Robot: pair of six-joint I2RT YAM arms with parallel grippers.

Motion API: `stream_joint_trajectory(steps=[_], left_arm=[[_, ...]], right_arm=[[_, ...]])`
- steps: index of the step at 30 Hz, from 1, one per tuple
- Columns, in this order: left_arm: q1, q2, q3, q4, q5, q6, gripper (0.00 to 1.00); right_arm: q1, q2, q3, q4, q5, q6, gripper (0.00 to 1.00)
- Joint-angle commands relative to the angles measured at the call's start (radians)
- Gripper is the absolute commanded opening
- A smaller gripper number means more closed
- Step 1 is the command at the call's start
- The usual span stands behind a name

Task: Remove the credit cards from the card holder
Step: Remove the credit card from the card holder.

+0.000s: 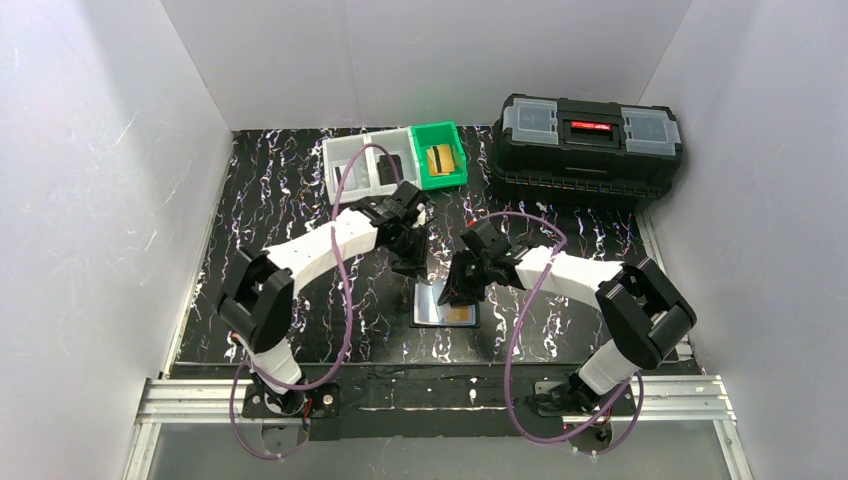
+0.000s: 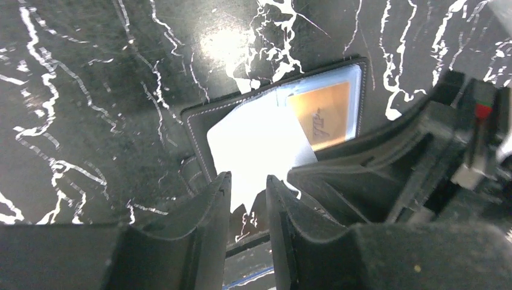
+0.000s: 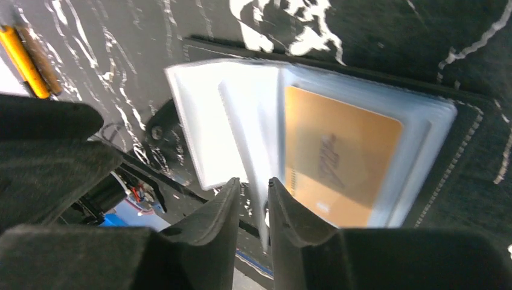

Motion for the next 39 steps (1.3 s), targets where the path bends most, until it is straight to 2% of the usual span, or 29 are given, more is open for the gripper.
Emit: stream_joint_trajectory(steps=[1, 6, 13, 17, 27, 34, 39], left_arm=[[0.019, -0.101, 0.009, -0.076, -0.045, 0.022, 0.28], [0.030, -0.141, -0.012, -0.088, -0.031, 0.027, 0.28], [0.041, -0.176, -0.011, -0.098, -0.005, 0.037, 0.28], [0.042, -0.187, -0.022, -0.089, 0.033, 0.024, 0.28], [0.043, -0.234, -0.023, -0.056, 0.100, -0.046, 0.27], [0.038, -0.222, -0.050, 0.019, 0.200, -0.111, 0.26], [0.006, -0.141, -0.072, 0.088, 0.242, -0.139, 0.26]], right_arm=[[0.018, 0.029, 0.093, -0.018, -0.014, -0.026, 0.35], [0.045, 0.086, 0.152, -0.021, -0.013, -0.029, 0.49], [0.077, 0.191, 0.225, -0.030, -0.019, -0.023, 0.59], [0.079, 0.241, 0.227, -0.013, -0.039, -0.009, 0.61], [0.066, 0.079, 0.207, -0.092, 0.030, -0.018, 0.71], [0.047, -0.087, 0.126, -0.210, 0.159, -0.020, 0.71], [0.047, -0.102, 0.087, -0.261, 0.205, -0.030, 0.62]])
